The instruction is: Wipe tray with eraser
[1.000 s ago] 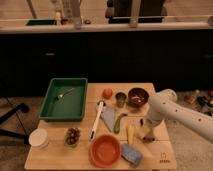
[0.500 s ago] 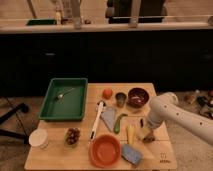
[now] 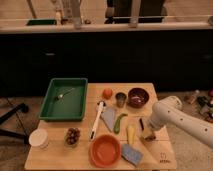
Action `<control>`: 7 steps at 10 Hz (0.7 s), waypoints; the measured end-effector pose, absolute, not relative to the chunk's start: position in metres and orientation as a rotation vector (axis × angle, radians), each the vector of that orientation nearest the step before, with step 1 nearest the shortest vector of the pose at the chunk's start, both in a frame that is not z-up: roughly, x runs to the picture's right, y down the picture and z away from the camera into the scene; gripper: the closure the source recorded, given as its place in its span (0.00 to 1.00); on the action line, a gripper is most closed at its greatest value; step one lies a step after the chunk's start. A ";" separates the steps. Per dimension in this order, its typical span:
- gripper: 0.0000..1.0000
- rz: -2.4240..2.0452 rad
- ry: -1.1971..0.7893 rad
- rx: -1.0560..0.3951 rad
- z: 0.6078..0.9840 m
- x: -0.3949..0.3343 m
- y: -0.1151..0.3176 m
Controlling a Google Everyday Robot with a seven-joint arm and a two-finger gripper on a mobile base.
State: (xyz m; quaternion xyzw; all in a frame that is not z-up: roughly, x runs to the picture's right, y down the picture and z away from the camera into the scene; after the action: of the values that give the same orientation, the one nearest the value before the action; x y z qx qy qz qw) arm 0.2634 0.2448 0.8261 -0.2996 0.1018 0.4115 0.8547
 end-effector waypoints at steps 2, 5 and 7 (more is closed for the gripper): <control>0.81 0.848 0.207 -0.598 0.822 0.271 0.244; 1.00 0.849 0.205 -0.564 0.818 0.283 0.241; 1.00 0.851 0.201 -0.544 0.816 0.290 0.240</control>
State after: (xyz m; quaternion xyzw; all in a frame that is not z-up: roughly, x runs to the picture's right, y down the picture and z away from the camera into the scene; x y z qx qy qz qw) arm 0.2903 0.2396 0.8164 -0.2602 0.0961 0.4069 0.8703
